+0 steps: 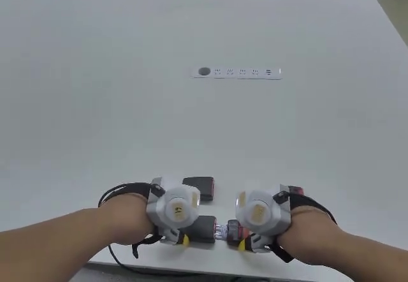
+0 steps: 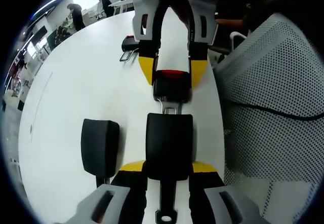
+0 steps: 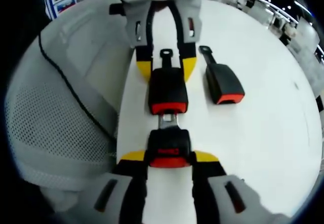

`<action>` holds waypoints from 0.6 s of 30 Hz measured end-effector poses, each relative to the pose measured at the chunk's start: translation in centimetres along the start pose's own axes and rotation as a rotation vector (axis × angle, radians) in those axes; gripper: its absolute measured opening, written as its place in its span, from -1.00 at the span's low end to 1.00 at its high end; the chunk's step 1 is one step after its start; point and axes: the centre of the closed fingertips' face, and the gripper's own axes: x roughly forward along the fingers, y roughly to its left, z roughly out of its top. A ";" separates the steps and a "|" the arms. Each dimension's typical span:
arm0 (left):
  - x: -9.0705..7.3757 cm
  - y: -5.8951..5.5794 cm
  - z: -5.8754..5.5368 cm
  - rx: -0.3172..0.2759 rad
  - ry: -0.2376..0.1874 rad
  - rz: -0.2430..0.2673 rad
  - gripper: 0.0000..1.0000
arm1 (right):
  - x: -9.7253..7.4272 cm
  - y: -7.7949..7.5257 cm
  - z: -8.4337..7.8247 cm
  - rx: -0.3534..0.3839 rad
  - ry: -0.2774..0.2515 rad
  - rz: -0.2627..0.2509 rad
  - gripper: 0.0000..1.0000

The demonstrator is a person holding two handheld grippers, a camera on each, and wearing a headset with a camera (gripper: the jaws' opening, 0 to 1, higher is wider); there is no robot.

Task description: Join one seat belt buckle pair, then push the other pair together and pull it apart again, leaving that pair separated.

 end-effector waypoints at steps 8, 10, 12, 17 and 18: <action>0.0 0.0 0.1 0.019 -0.001 -0.005 -0.38 | 0.1 -0.2 0.4 -0.001 -0.007 0.004 -0.38; 0.0 0.0 0.1 0.023 0.003 -0.004 -0.38 | 0.1 -0.2 0.5 -0.001 -0.008 0.007 -0.39; 0.0 0.0 0.1 0.023 0.004 -0.004 -0.38 | 0.1 -0.3 0.7 -0.005 -0.011 0.009 -0.39; 0.0 0.0 0.0 0.028 0.013 -0.007 -0.38 | 0.3 -0.4 0.9 -0.013 -0.011 0.010 -0.40; 0.0 0.0 0.0 0.029 0.013 -0.008 -0.38 | 0.3 -0.4 0.9 -0.012 -0.014 0.010 -0.40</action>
